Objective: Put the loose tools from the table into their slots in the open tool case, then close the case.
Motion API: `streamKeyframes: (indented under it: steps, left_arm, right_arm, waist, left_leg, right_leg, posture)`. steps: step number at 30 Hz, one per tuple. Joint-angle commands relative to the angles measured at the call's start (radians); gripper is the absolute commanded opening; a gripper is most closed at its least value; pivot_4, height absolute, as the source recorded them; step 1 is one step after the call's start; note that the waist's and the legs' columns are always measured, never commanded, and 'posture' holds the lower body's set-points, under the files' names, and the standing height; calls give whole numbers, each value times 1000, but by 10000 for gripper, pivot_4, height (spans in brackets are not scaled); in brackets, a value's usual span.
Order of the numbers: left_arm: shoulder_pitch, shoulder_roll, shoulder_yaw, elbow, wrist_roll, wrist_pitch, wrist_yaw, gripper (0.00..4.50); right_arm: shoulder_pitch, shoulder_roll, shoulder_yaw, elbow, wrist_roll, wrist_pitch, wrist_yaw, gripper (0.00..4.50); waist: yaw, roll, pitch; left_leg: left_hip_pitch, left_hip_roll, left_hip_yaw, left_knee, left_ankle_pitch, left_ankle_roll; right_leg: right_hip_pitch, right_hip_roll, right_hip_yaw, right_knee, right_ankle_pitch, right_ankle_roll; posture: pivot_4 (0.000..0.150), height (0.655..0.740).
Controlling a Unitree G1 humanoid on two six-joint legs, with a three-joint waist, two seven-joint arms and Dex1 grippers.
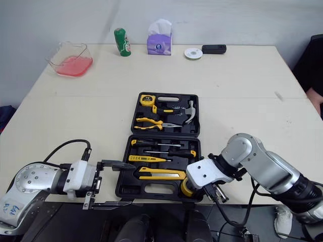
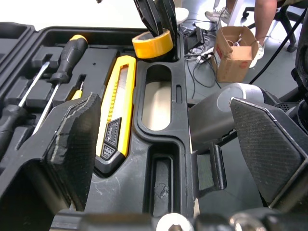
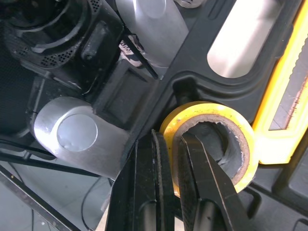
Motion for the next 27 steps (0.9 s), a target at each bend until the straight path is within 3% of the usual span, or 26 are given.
streamKeyframes:
  steps: [1,7,13,14,27]
  left_arm:
    - [-2,18,14,-42,-21,5,0,45000]
    - [-2,24,16,-44,-22,9,7,45000]
    - [8,24,23,-41,-20,8,13,45000]
    - [10,25,25,-41,-20,7,13,45000]
    - [35,17,40,-11,-4,-22,12,45000]
  right_arm:
    - [3,0,30,9,-59,11,0,742]
    - [-9,-11,31,-12,-46,49,37,742]
    - [-14,24,-12,-14,12,52,28,26754]
    - [-21,23,-22,-20,36,72,43,28803]
    - [-106,-105,-68,-8,290,141,84,28803]
  waist:
    - [-1,-1,0]
    - [-1,-1,0]
    - [1,-1,0]
    - [1,-1,0]
    - [0,0,0]
  left_leg:
    - [0,0,0,0,0,0]
    - [1,0,0,0,0,0]
    - [0,0,0,0,-1,0]
    - [0,0,0,0,-1,0]
    - [-1,0,0,-1,-1,0]
  right_leg:
    - [0,0,0,0,0,0]
    - [0,0,0,0,0,0]
    - [0,-1,0,-1,0,0]
    - [0,-1,0,0,0,0]
    - [-1,-1,0,-2,0,0]
  posture:
    - [1500,7400]
    - [1500,7400]
    - [1500,7400]
    - [1500,7400]
    - [1500,7400]
